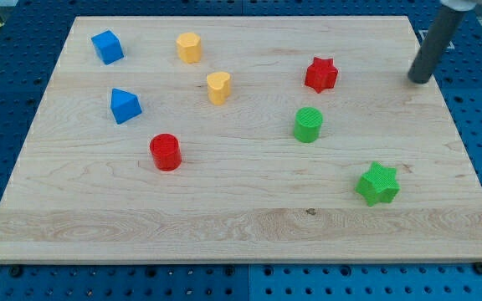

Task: Slide the green star towards the right of the board

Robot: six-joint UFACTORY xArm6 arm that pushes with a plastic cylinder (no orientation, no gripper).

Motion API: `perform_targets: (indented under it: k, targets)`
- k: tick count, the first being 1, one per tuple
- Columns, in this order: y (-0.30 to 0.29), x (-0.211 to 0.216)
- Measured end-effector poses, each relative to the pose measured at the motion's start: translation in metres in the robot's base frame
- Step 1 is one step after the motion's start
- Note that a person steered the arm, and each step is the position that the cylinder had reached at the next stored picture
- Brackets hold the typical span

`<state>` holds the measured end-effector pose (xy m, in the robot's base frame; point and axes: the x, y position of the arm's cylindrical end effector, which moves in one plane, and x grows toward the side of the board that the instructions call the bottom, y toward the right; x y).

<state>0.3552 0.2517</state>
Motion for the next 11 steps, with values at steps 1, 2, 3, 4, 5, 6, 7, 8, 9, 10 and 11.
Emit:
perform_targets:
  k: [1,2,3,4,5,6,7,8,9,10,11]
  targets:
    - [-0.007,0.001]
    - [-0.021,0.005]
    - [-0.058,0.015]
    - [-0.062,0.046]
    - [-0.072,0.071]
    - [-0.108,0.093]
    - [-0.129,0.110]
    - [-0.139,0.148]
    - [-0.138,0.179]
    - [-0.129,0.182]
    - [-0.112,0.181]
